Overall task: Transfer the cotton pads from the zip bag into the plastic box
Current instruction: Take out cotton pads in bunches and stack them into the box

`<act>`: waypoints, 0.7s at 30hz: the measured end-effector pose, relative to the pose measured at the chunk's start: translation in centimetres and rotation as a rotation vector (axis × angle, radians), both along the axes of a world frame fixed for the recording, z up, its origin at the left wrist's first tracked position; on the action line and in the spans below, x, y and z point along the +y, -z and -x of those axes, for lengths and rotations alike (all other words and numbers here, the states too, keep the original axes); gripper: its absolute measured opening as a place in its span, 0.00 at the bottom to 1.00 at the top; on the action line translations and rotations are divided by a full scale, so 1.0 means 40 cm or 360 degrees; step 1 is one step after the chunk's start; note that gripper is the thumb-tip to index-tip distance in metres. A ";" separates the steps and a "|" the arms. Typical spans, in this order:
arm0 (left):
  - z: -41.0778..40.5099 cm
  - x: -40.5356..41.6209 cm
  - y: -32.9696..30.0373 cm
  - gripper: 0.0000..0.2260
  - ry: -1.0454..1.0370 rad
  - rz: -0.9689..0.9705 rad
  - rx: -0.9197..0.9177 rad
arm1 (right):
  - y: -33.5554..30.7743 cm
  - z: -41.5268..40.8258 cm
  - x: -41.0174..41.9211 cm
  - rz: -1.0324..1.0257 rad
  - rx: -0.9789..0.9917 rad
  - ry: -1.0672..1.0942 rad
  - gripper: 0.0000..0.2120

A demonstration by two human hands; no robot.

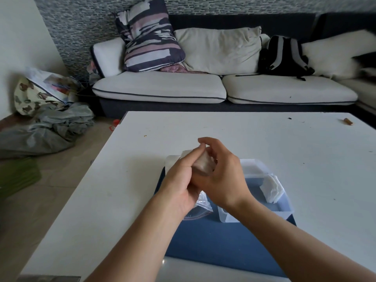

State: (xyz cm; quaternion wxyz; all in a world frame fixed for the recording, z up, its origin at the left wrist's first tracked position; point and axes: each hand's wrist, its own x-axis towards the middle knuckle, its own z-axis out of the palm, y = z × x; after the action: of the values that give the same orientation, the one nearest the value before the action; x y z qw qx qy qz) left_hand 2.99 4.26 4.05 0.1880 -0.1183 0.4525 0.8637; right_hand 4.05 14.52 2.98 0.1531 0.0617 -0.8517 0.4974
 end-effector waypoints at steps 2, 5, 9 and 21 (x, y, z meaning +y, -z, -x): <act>0.003 -0.003 0.005 0.05 0.0065 0.0061 0.0084 | -0.004 0.005 0.014 -0.0018 -0.0020 -0.0034 0.27; -0.002 0.006 0.007 0.13 0.0109 0.0140 0.0162 | -0.005 0.010 0.018 0.0007 -0.0059 -0.0172 0.13; 0.000 0.017 0.009 0.15 -0.0034 0.0059 0.0208 | 0.001 0.009 0.013 -0.0032 0.0009 -0.0215 0.15; 0.022 0.023 0.025 0.12 -0.0412 0.0040 -0.0074 | 0.007 0.008 0.026 -0.0031 0.0013 -0.0282 0.12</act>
State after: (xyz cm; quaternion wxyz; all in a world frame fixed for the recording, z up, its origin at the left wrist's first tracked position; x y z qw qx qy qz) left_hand 2.09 5.18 3.07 0.0840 -0.1981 0.4397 0.8720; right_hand 3.74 15.56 2.71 0.1114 0.1404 -0.8471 0.5004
